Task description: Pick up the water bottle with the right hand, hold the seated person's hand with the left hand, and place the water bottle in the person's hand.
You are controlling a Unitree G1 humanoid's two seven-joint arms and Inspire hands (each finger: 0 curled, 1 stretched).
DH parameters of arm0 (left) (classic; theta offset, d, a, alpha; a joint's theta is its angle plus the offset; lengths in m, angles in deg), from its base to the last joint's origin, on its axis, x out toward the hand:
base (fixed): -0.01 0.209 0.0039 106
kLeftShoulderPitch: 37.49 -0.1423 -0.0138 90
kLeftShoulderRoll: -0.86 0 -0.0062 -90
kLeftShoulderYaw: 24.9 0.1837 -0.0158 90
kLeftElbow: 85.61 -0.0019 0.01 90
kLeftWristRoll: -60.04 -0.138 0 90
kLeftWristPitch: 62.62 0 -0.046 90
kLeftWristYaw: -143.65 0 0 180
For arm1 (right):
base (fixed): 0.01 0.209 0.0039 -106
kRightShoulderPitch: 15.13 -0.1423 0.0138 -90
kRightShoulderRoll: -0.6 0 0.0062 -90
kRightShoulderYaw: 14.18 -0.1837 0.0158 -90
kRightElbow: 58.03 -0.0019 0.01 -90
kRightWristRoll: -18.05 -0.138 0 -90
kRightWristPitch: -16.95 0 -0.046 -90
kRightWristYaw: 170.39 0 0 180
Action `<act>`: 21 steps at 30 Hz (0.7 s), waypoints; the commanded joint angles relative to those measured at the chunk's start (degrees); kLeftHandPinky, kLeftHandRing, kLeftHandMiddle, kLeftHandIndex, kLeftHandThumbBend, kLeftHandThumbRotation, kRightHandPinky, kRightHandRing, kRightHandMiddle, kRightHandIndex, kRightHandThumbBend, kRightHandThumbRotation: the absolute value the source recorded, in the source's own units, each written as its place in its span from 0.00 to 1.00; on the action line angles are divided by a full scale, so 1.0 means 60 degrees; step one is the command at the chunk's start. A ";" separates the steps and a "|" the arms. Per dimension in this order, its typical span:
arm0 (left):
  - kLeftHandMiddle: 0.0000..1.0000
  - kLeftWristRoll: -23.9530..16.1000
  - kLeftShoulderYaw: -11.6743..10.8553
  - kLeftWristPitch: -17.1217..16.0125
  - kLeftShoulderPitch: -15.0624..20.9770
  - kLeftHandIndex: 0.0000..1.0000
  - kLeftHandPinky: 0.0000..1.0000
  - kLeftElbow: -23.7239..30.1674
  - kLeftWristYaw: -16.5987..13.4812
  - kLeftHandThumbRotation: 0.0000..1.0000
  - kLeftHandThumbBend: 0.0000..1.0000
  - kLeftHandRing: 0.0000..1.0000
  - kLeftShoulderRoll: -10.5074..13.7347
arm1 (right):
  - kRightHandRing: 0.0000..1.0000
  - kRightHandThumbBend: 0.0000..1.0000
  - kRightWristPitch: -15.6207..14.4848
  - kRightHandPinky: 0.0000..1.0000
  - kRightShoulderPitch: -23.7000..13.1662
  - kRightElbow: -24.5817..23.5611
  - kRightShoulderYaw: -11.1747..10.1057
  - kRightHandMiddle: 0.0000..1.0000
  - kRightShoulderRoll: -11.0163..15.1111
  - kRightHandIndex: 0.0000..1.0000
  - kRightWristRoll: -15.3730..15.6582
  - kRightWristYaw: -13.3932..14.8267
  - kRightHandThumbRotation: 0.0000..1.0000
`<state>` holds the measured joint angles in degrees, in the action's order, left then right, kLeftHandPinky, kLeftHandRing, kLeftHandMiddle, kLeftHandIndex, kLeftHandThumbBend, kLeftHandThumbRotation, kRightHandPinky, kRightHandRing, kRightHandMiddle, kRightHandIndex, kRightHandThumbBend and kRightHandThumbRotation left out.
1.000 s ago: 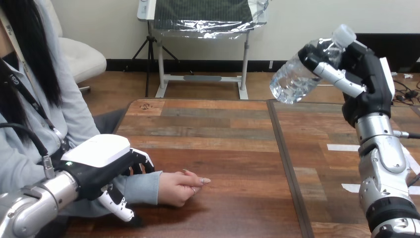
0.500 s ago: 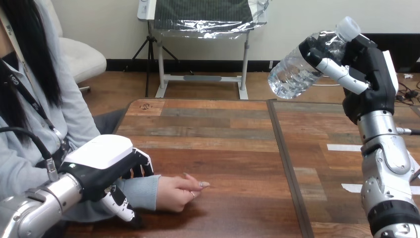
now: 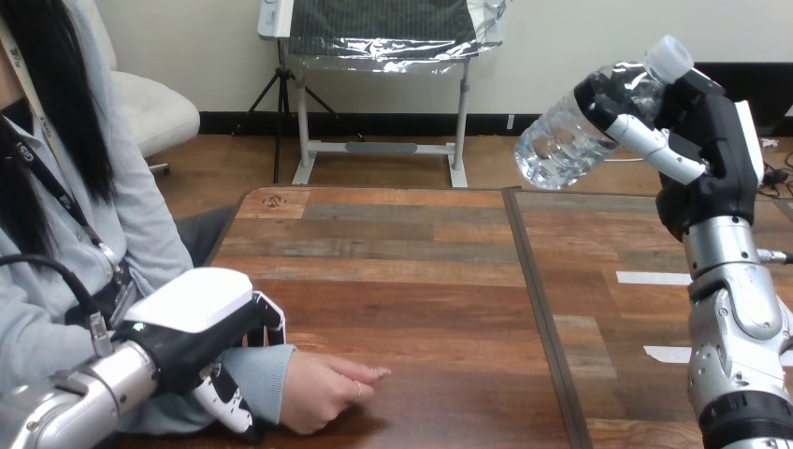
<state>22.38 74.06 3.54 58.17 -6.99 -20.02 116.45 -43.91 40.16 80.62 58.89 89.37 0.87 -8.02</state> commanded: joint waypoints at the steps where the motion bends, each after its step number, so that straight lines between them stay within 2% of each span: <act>1: 0.41 0.0292 0.0040 -0.0280 0.0142 0.42 0.33 0.0453 -0.0179 0.01 0.96 0.36 -0.0083 | 0.37 0.69 0.0007 0.28 -0.0347 -0.0853 -0.0084 0.45 -0.0078 0.45 -0.0175 0.0021 0.00; 7: 0.40 0.0291 0.0040 -0.0305 0.0138 0.42 0.32 0.0570 -0.0138 0.00 0.95 0.34 -0.0062 | 0.37 0.69 -0.0212 0.28 -0.0264 -0.1160 -0.0095 0.45 -0.0116 0.45 -0.0350 -0.0114 0.00; 21: 0.39 0.0487 0.0017 -0.0273 0.0139 0.41 0.30 0.0679 -0.0044 0.00 0.91 0.33 -0.0070 | 0.37 0.67 -0.0365 0.28 -0.0126 -0.1574 -0.0044 0.45 -0.0137 0.45 -0.0296 -0.0060 0.00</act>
<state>23.56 74.26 2.97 57.08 -6.44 -19.93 116.45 -46.32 41.96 76.02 58.98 88.57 -0.09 -8.53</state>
